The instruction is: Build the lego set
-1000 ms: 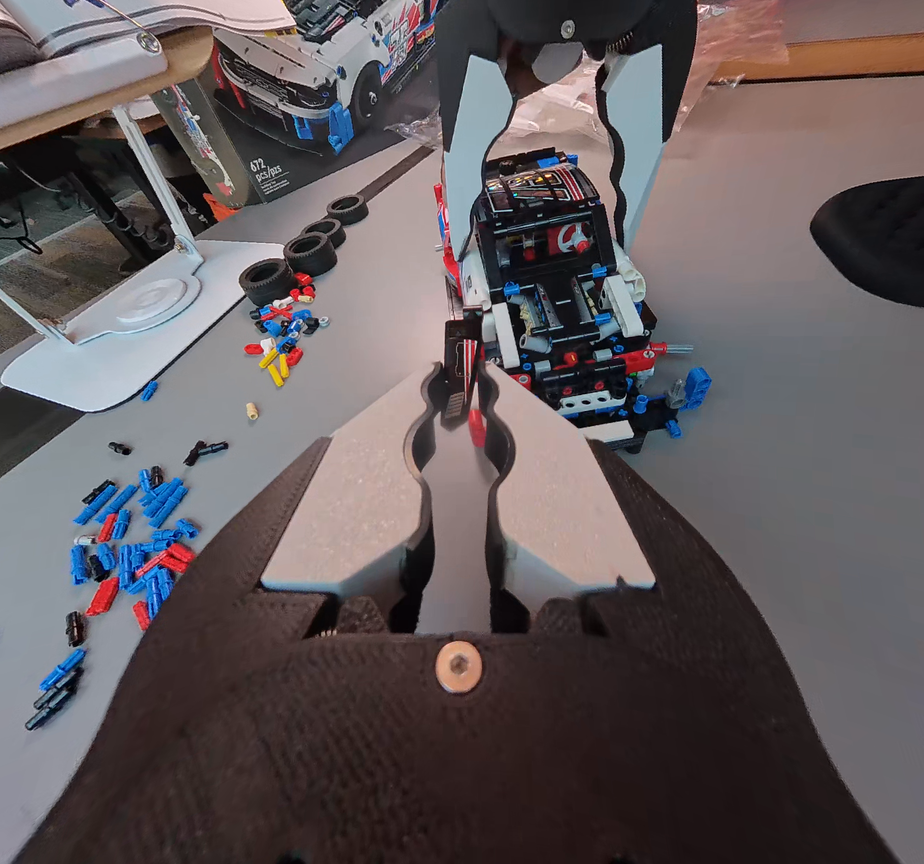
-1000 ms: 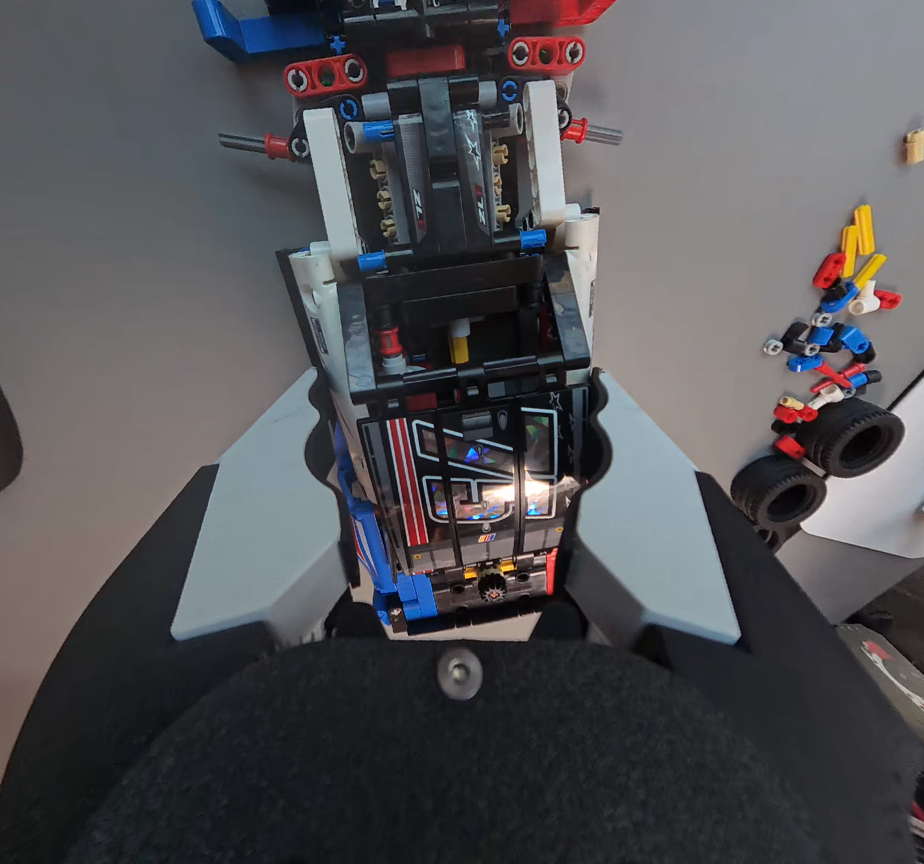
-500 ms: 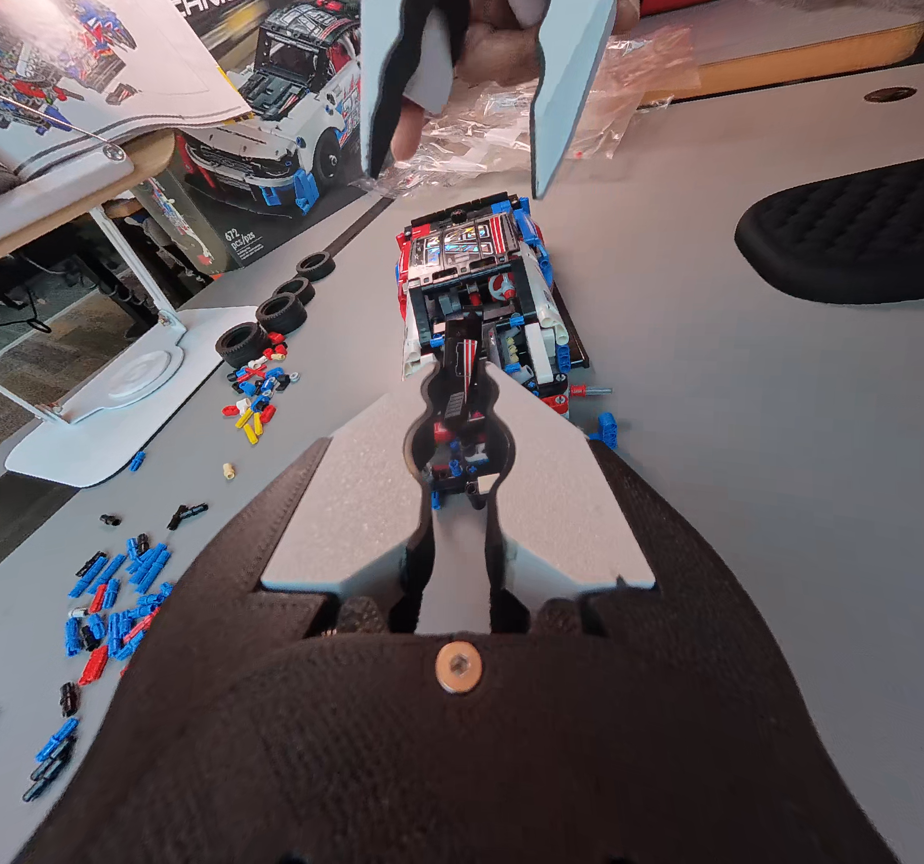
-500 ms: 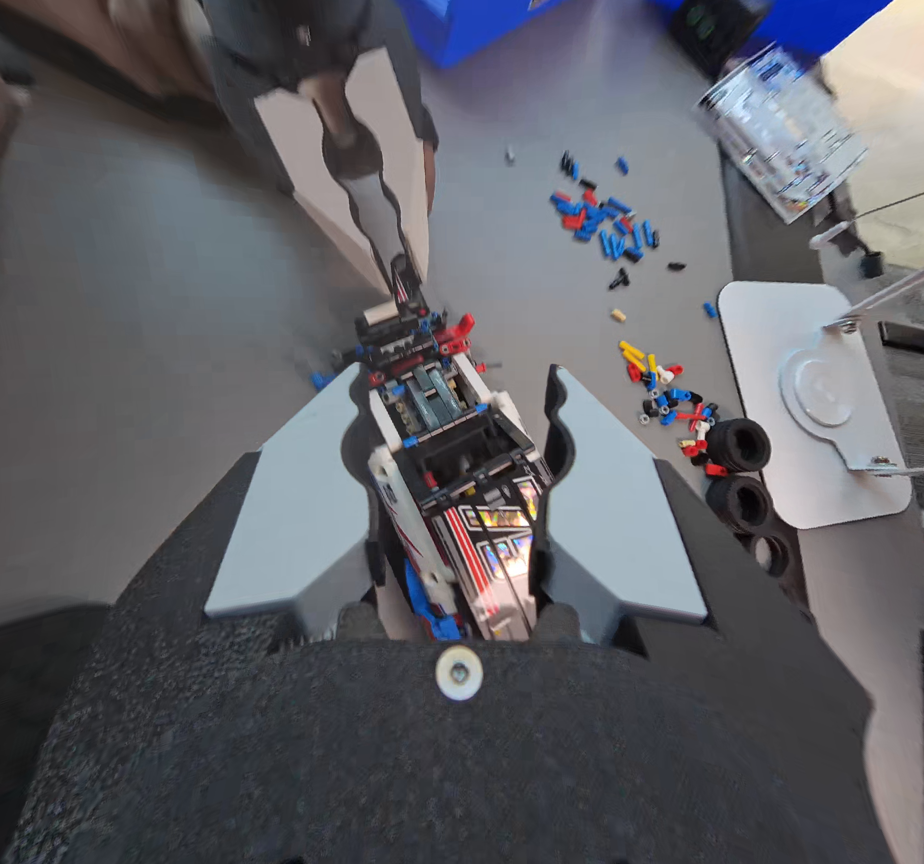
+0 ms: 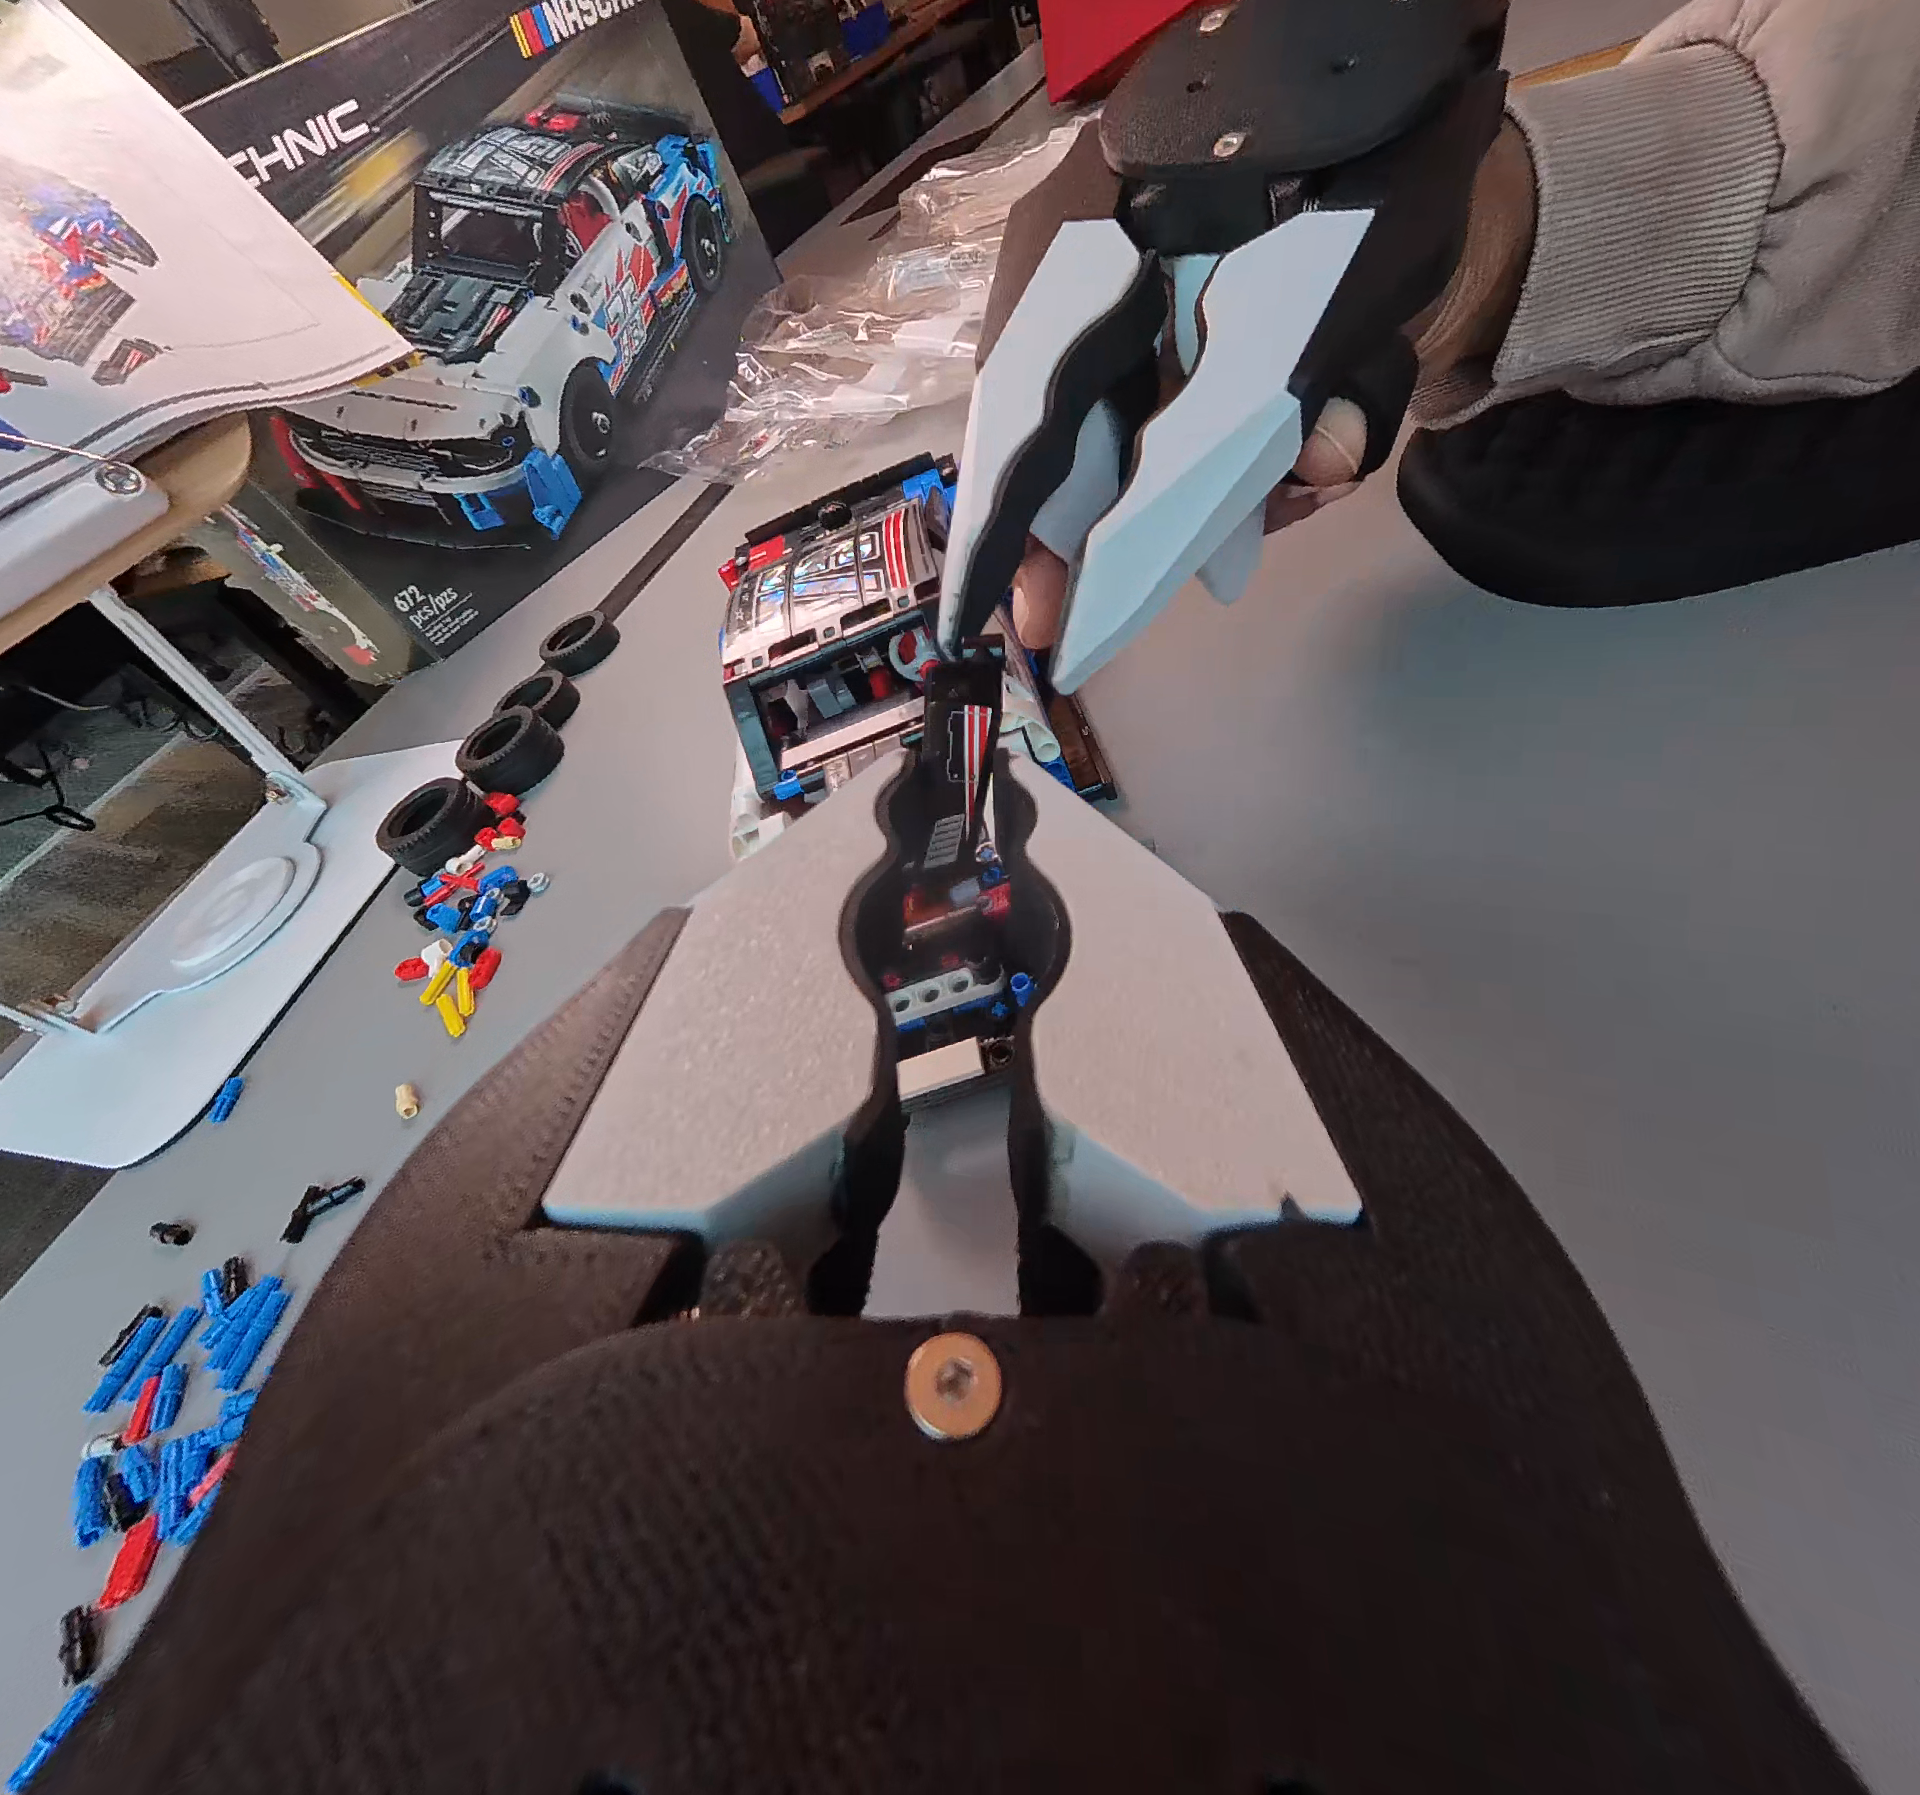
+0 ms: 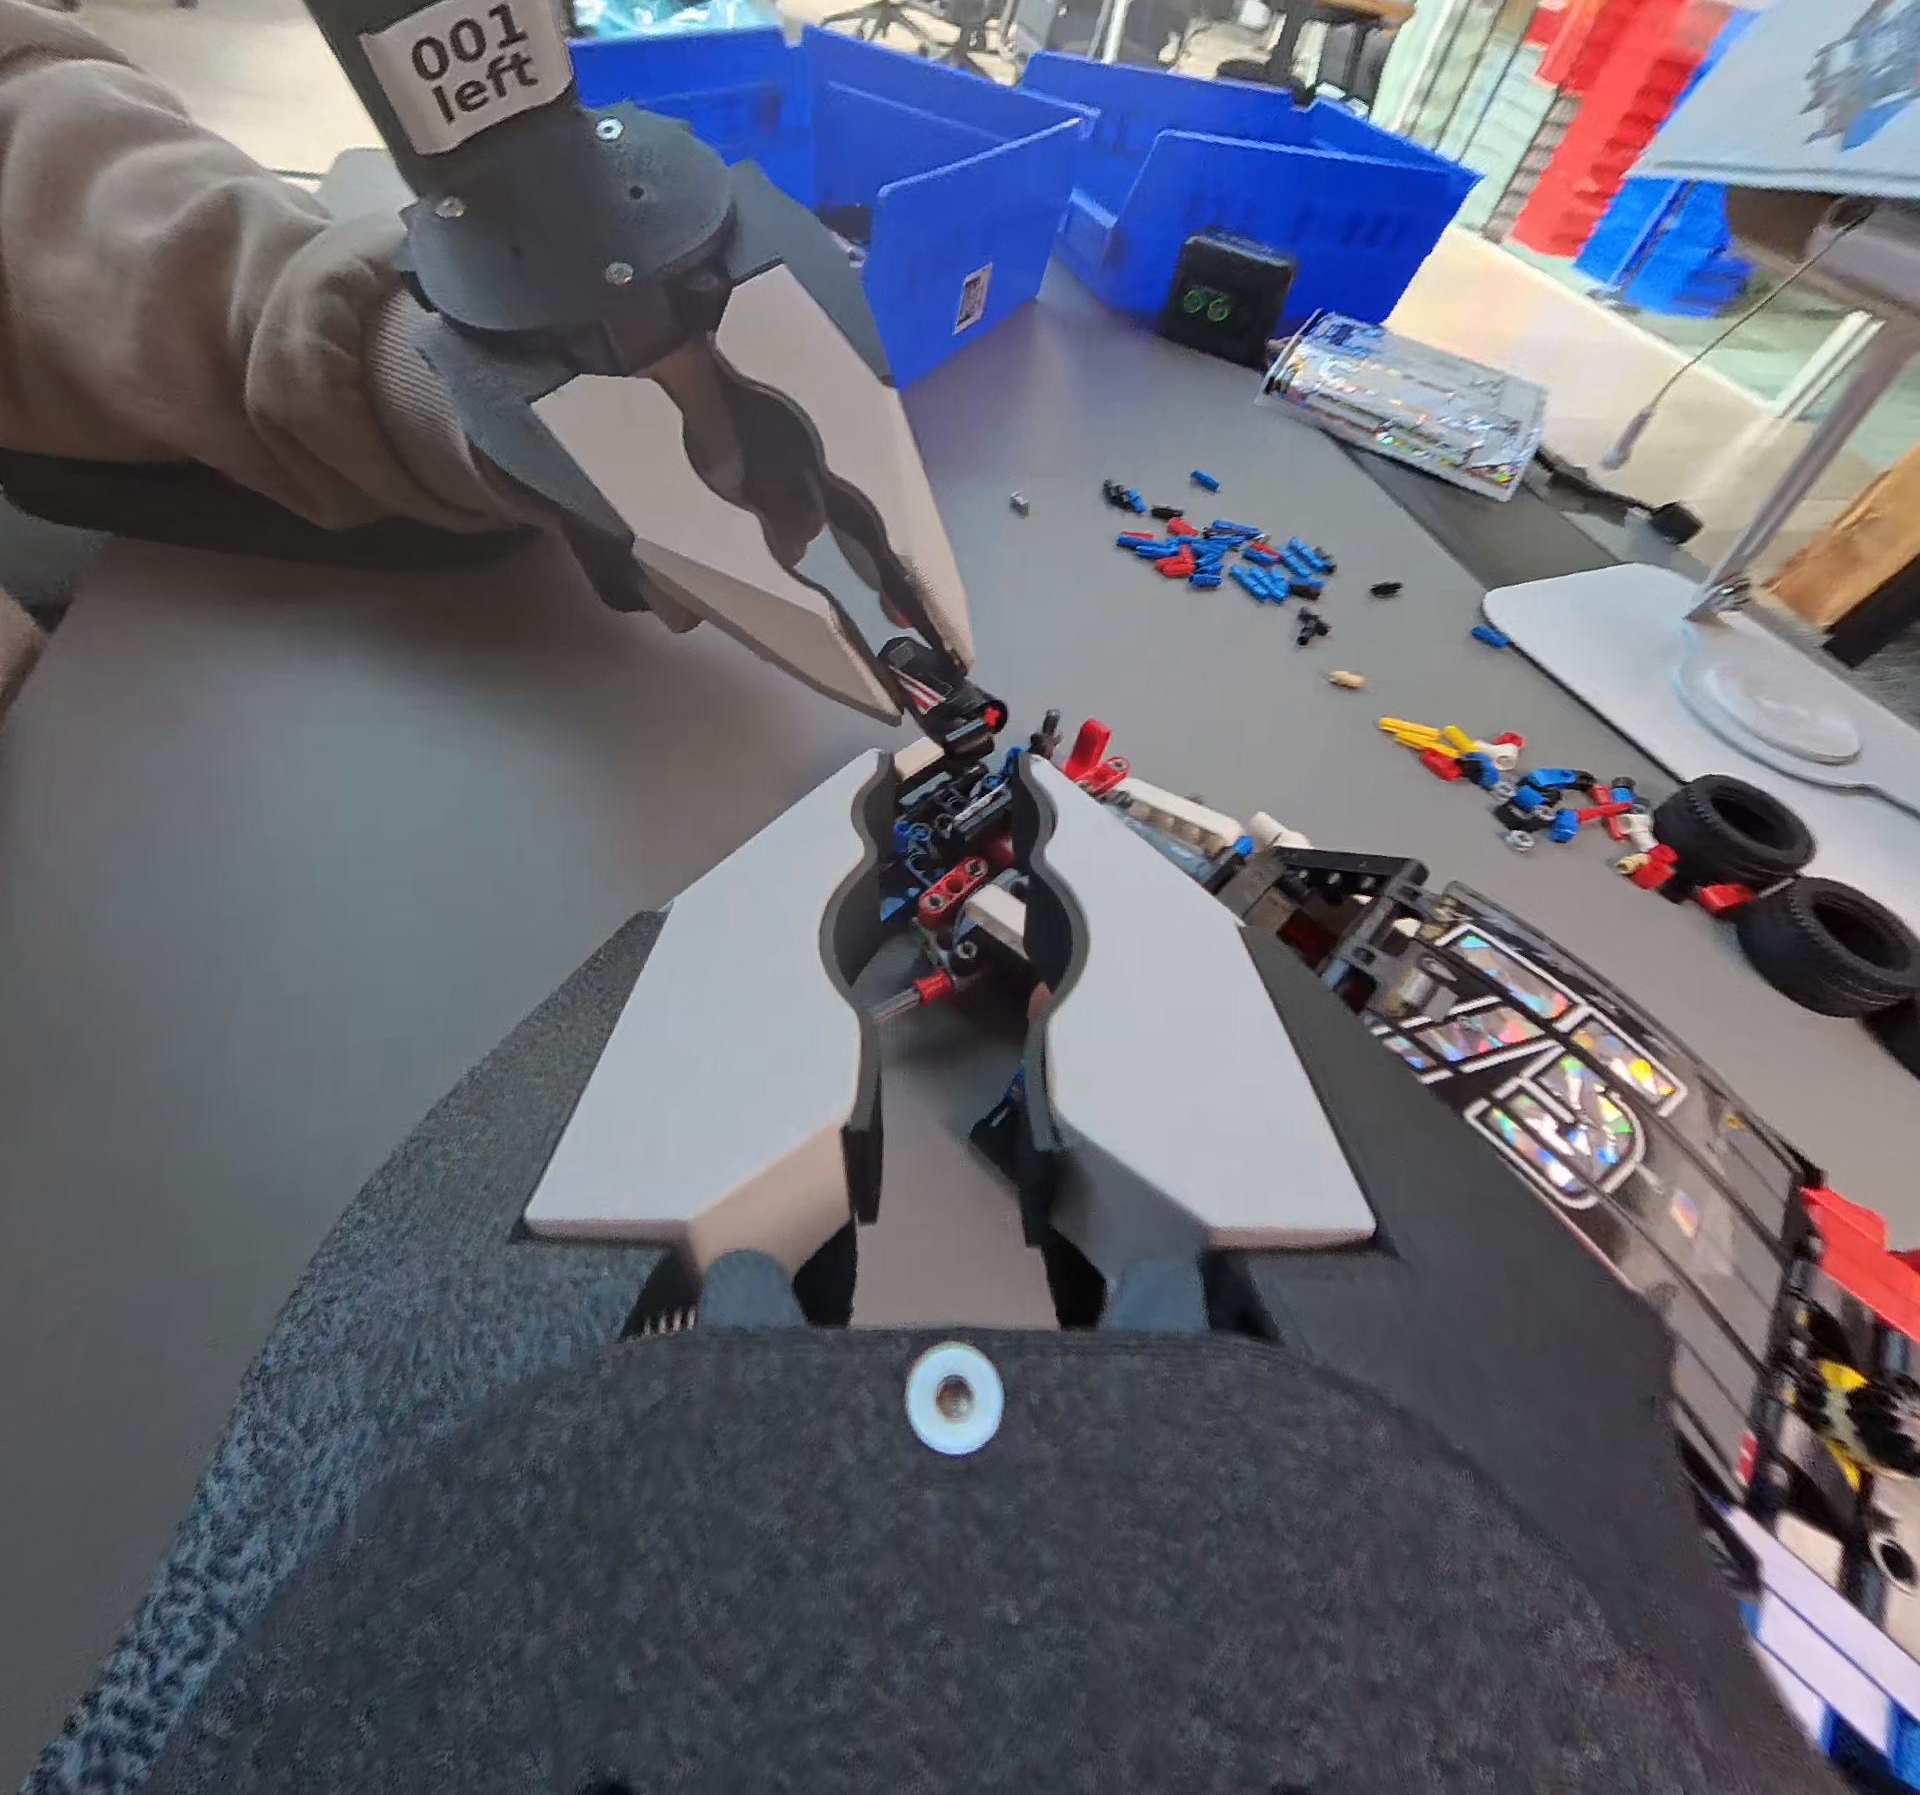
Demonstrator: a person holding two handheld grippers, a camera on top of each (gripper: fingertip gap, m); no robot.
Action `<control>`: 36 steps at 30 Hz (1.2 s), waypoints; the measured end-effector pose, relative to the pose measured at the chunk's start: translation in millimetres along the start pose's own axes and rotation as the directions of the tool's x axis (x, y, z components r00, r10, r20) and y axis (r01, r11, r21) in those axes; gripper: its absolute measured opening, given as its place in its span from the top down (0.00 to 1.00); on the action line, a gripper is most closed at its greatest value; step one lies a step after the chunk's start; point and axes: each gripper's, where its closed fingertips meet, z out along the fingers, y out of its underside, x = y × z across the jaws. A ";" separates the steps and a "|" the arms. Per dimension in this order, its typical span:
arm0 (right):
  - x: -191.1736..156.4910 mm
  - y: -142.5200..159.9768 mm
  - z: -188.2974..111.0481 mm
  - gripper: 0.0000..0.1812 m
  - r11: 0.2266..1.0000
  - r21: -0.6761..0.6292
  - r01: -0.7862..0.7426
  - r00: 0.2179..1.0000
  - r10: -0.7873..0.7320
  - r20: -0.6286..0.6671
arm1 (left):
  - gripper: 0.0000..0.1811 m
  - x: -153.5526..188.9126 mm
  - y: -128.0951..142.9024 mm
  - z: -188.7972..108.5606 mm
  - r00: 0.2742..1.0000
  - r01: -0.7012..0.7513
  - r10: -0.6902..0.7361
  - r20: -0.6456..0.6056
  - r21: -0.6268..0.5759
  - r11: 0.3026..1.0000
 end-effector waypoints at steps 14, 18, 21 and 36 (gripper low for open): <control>-8.9 10.2 -1.1 0.90 0.997 0.026 -0.079 0.995 0.077 0.069 | 0.94 19.6 3.0 10.0 0.997 -0.041 0.041 -0.064 -0.002 0.999; -9.2 10.4 -1.3 0.92 0.995 0.033 -0.092 0.993 0.090 0.077 | 0.94 21.3 3.8 10.1 0.996 -0.050 0.050 -0.067 -0.008 0.999; -9.2 8.0 -2.1 0.92 0.993 0.049 -0.109 0.991 0.105 0.087 | 0.94 20.4 1.1 8.7 0.997 -0.054 0.054 -0.059 0.003 0.999; -8.1 -2.9 -11.7 0.93 0.964 0.135 -0.227 0.965 0.204 0.165 | 0.90 22.5 -4.6 3.3 0.992 0.046 -0.042 -0.121 0.026 0.999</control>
